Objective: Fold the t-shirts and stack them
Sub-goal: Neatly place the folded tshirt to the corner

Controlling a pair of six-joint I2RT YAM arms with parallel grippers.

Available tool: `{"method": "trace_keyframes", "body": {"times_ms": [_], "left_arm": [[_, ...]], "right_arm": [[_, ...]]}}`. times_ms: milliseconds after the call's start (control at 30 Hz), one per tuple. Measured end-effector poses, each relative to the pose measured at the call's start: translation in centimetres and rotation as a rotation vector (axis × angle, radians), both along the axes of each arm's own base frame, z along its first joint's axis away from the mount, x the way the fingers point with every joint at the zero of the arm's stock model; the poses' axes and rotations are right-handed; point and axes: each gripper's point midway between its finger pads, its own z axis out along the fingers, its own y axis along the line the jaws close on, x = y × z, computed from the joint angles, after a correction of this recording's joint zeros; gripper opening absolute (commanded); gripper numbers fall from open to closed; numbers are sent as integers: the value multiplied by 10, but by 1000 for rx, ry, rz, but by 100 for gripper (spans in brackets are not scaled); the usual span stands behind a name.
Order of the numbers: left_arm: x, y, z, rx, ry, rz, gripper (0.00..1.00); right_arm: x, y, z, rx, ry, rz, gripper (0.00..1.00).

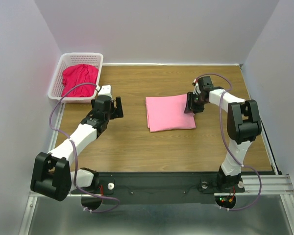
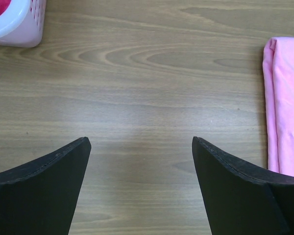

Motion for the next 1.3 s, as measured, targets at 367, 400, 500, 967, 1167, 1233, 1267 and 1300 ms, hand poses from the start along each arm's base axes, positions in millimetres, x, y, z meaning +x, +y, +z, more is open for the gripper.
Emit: {"method": "trace_keyframes", "body": {"times_ms": [367, 400, 500, 967, 1167, 1233, 1267, 1300], "left_arm": [[3, 4, 4, 20, -19, 8, 97], [2, 5, 5, 25, -24, 11, 97], [2, 7, 12, 42, -46, 22, 97], [-13, -12, 1, 77, 6, -42, 97], [-19, -10, -9, 92, 65, -42, 97], [-17, -11, -9, 97, 76, -42, 97], [-14, -12, -9, 99, 82, -43, 97], [-12, -13, -8, 100, 84, -43, 97]], "right_arm": [[14, -19, -5, -109, -37, 30, 1], [19, -25, -4, -123, -47, 30, 1], [40, -63, -2, -205, -87, 15, 1], [101, -290, 13, -857, -67, -217, 1], [136, -319, 18, -983, -85, -238, 1], [144, -326, 21, -1006, -93, -240, 1], [146, -329, 22, -1013, -98, -245, 1], [147, -331, 23, -1019, -99, -248, 1]]}}
